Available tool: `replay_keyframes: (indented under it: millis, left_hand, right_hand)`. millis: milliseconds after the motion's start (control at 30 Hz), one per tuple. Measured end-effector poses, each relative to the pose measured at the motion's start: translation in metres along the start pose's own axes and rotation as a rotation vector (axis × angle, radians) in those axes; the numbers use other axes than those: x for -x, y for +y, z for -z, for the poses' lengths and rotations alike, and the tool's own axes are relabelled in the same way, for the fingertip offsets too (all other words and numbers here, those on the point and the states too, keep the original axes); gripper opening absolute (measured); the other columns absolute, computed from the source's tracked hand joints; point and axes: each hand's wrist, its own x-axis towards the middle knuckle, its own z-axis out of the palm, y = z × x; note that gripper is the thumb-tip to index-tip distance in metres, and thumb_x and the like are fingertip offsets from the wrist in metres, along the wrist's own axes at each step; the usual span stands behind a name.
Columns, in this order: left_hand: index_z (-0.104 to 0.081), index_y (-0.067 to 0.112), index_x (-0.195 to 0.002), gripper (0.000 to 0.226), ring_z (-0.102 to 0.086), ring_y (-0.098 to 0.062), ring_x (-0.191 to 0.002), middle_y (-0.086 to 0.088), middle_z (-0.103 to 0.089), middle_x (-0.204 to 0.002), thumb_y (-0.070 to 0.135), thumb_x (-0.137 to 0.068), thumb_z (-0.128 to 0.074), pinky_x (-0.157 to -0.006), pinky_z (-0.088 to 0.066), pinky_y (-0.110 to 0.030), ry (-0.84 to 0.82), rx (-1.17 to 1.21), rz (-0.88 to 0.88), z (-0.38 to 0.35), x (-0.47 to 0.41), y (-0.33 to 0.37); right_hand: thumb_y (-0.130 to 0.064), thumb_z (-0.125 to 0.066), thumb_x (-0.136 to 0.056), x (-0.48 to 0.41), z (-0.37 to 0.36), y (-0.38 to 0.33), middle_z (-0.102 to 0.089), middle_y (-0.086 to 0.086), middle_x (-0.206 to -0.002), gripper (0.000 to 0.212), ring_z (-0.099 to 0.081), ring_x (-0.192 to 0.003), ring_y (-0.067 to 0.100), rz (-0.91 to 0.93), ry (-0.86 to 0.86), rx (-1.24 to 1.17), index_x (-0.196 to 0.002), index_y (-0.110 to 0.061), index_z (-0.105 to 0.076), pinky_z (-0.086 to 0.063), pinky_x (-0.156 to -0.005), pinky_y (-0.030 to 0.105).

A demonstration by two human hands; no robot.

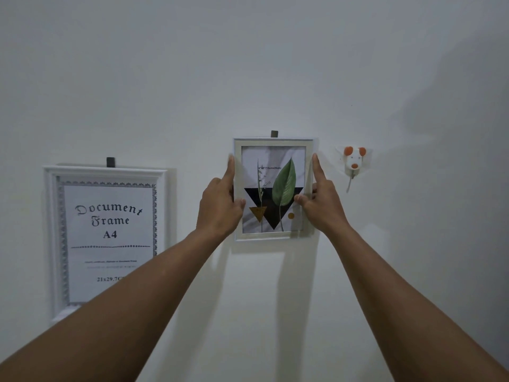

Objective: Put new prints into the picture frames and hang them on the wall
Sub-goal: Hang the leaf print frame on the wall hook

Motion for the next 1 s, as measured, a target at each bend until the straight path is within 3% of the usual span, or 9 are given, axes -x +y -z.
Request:
replay_keyframes:
  millis: [100,167,300,367,500,767,1000]
  left_hand:
    - [-0.006,0.039,-0.154,0.097,-0.049,-0.018,-0.097,-0.003,-0.048,-0.108,0.025,-0.085,-0.072,-0.08,-0.046,-0.029,0.039,-0.174,0.017,0.001,0.0,0.002]
    - [-0.011,0.035,-0.154,0.096,-0.042,-0.023,-0.112,-0.006,-0.044,-0.122,0.031,-0.082,-0.074,-0.088,-0.045,-0.034,0.09,-0.306,-0.016,0.001,-0.001,0.002]
    - [-0.014,0.032,-0.154,0.095,-0.034,-0.027,-0.127,-0.009,-0.036,-0.139,0.035,-0.078,-0.072,-0.101,-0.039,-0.041,0.144,-0.384,-0.053,-0.004,-0.001,-0.002]
    - [-0.014,0.032,-0.154,0.094,-0.032,-0.027,-0.129,-0.009,-0.034,-0.14,0.033,-0.078,-0.07,-0.102,-0.037,-0.042,0.151,-0.384,-0.052,-0.005,0.0,-0.002]
    - [-0.015,0.031,-0.154,0.094,-0.033,-0.028,-0.127,-0.009,-0.035,-0.138,0.029,-0.076,-0.067,-0.1,-0.037,-0.041,0.16,-0.386,-0.058,-0.005,0.0,-0.001]
    - [-0.013,0.03,-0.155,0.097,-0.032,-0.027,-0.128,-0.009,-0.034,-0.139,0.03,-0.073,-0.066,-0.101,-0.036,-0.041,0.146,-0.371,-0.053,-0.004,0.0,-0.001]
    - [-0.01,0.031,-0.154,0.098,-0.031,-0.028,-0.129,-0.01,-0.034,-0.14,0.031,-0.073,-0.065,-0.101,-0.036,-0.041,0.136,-0.357,-0.029,-0.004,0.001,0.004]
  right_hand:
    - [-0.019,-0.07,-0.089,0.002,0.0,-0.003,-0.053,0.009,-0.11,0.103,-0.057,-0.09,0.02,0.03,0.026,0.044,-0.148,-0.06,0.004,-0.051,-0.087,0.035]
    - [-0.022,-0.07,-0.089,0.005,0.001,-0.006,-0.043,0.009,-0.126,0.099,-0.043,-0.113,0.023,0.042,0.056,0.142,-0.153,-0.048,0.0,-0.039,-0.098,0.034]
    - [-0.024,-0.068,-0.091,0.011,-0.001,-0.002,-0.013,0.003,-0.163,0.094,-0.011,-0.149,0.026,0.103,0.073,0.235,-0.157,-0.035,-0.002,-0.022,-0.119,0.048]
    - [-0.022,-0.066,-0.094,0.013,-0.003,0.001,-0.003,-0.001,-0.166,0.094,0.001,-0.152,0.023,0.104,0.034,0.221,-0.157,-0.032,0.002,-0.014,-0.123,0.047]
    - [-0.022,-0.065,-0.095,0.015,-0.005,0.001,0.003,-0.003,-0.166,0.095,0.009,-0.152,0.022,0.108,0.007,0.203,-0.157,-0.031,0.007,-0.009,-0.123,0.048]
    - [-0.02,-0.067,-0.093,0.017,-0.002,-0.002,0.003,-0.005,-0.166,0.097,0.007,-0.152,0.02,0.089,-0.006,0.173,-0.157,-0.032,0.005,-0.009,-0.123,0.05]
    - [-0.018,-0.068,-0.092,0.019,0.001,-0.004,0.0,-0.007,-0.166,0.098,0.005,-0.152,0.019,0.083,-0.01,0.15,-0.158,-0.028,0.004,-0.009,-0.123,0.043]
